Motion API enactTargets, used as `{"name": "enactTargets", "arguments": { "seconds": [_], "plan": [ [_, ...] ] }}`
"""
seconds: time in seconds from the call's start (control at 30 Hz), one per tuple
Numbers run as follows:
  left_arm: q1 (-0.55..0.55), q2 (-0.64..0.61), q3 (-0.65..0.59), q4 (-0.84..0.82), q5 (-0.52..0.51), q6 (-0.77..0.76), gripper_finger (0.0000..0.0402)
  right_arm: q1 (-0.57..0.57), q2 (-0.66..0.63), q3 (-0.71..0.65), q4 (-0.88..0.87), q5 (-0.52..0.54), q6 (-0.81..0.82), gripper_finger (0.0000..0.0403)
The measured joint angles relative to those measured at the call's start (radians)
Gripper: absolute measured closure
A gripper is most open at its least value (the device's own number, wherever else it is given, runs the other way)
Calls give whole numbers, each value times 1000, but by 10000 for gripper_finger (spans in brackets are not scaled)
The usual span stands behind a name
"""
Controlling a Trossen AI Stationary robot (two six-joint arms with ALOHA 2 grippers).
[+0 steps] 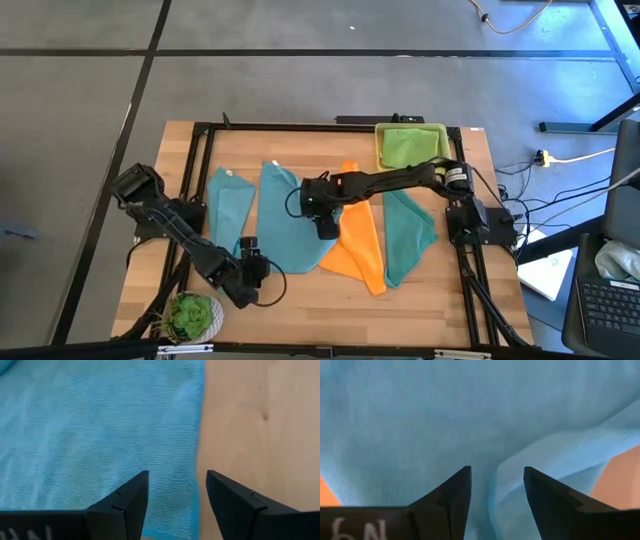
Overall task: Fold microfiber towels
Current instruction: Fold the middle blue microfiber cloth
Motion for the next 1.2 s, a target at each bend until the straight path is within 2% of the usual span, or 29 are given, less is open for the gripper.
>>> {"name": "enactTargets", "arguments": {
  "seconds": [0.13, 0.3, 0.43, 0.73, 0.87, 0.93, 1.2],
  "plan": [
    [11, 0, -23, 0, 0, -10, 211, -1, -1, -65, 57, 9, 0, 208],
    [11, 0, -26, 7, 0, -10, 211, 4, -1, -92, 99, 209, -4, 199],
    [11, 0, -26, 11, 0, -10, 211, 4, 0, -103, 152, 315, -1, 199],
    [5, 0, -26, 17, 0, -18, 211, -33, 0, -60, 138, 766, -127, 199],
    [-6, 0, -26, 18, 0, -35, 211, -112, -1, -60, 36, 927, -50, 199],
    [-12, 0, -26, 18, 0, -36, 211, -143, -7, -62, -24, 930, 8, 199],
    [-22, 0, -26, 7, 21, -73, 211, -171, -56, -61, -91, 779, 81, 199]
  ]
}}
